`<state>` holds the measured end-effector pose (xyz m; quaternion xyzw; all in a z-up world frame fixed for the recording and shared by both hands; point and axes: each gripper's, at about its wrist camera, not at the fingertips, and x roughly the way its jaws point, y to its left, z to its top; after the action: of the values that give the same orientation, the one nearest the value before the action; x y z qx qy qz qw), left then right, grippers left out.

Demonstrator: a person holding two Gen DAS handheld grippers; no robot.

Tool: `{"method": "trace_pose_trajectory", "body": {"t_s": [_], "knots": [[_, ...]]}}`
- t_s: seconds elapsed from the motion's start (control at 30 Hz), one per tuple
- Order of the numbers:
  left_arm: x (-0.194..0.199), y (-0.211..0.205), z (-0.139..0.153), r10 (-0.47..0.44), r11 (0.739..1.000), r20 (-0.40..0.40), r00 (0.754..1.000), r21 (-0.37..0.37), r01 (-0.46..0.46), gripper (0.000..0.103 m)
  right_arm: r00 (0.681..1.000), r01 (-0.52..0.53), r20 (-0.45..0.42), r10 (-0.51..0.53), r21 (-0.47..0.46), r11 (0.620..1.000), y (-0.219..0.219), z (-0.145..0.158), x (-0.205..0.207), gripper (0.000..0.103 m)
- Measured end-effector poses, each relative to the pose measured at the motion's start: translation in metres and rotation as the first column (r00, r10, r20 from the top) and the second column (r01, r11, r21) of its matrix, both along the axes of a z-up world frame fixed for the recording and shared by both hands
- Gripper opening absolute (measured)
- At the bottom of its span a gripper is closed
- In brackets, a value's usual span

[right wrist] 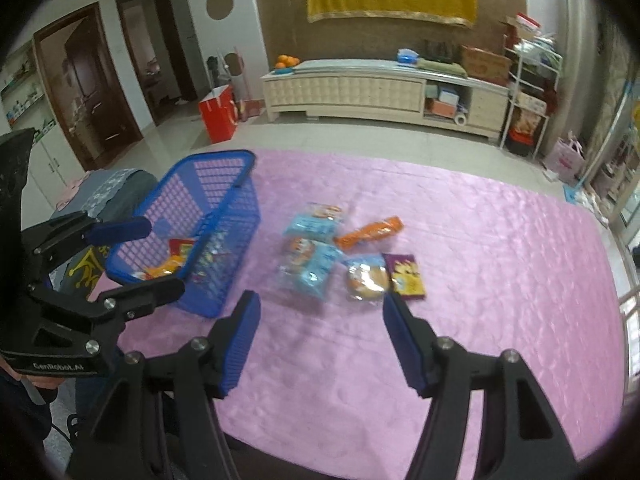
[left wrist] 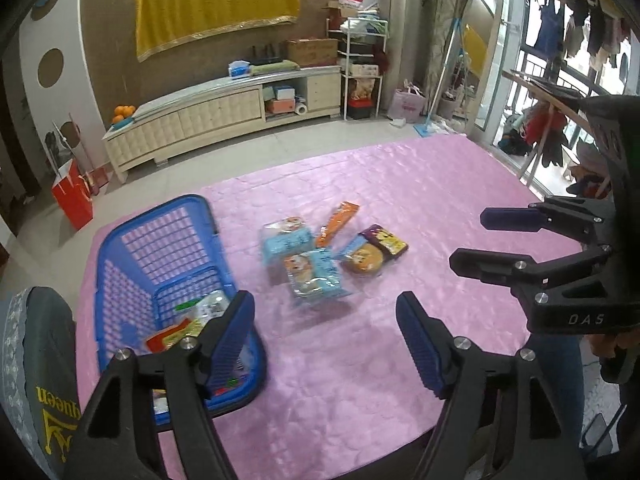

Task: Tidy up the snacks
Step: 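Move both open tools back over the remaining snack packs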

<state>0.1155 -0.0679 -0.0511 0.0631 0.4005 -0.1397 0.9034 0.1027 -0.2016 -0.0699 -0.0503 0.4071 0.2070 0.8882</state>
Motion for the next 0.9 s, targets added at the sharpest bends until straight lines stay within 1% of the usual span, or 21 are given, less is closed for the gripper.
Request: {"method": "trace_pose_trajectory", "body": {"t_s": [0.17,0.27,0.43,0.57,0.73,0.83,0.9], "knots": [[0.011,-0.03,-0.013,-0.012,1.0,-0.029,1.0,0.022,0.013,0.072,0.999,0.031,-0.03,-0.031,0.001,1.0,-0.028,-0.013,0.009,0.069],[0.02,-0.046,-0.023,-0.001,0.999,-0.043,0.999,0.043,0.003,0.072,0.998,0.035,-0.044,-0.035,-0.001,0.999,-0.038,-0.02,0.014,0.07],[0.037,-0.063,-0.045,0.021,0.998,-0.08,0.997,0.068,-0.016,0.072,0.995,0.048,-0.082,-0.049,-0.012,0.999,-0.052,-0.039,0.031,0.07],[0.053,-0.068,-0.064,0.056,0.992,-0.106,0.993,0.119,-0.043,0.072,0.992,0.06,-0.107,-0.06,-0.004,0.998,-0.06,-0.053,0.043,0.07],[0.078,-0.063,-0.084,0.116,0.989,-0.17,0.979,0.115,-0.097,0.072,0.988,0.062,-0.145,-0.061,0.001,0.998,-0.06,-0.072,0.063,0.07],[0.091,-0.059,-0.093,0.142,0.986,-0.195,0.97,0.113,-0.122,0.072,0.987,0.056,-0.15,-0.057,-0.009,0.998,-0.057,-0.079,0.072,0.07],[0.1,-0.057,-0.099,0.159,0.983,-0.209,0.965,0.124,-0.135,0.072,0.987,0.057,-0.149,-0.059,-0.02,0.998,-0.054,-0.083,0.079,0.07]]}}
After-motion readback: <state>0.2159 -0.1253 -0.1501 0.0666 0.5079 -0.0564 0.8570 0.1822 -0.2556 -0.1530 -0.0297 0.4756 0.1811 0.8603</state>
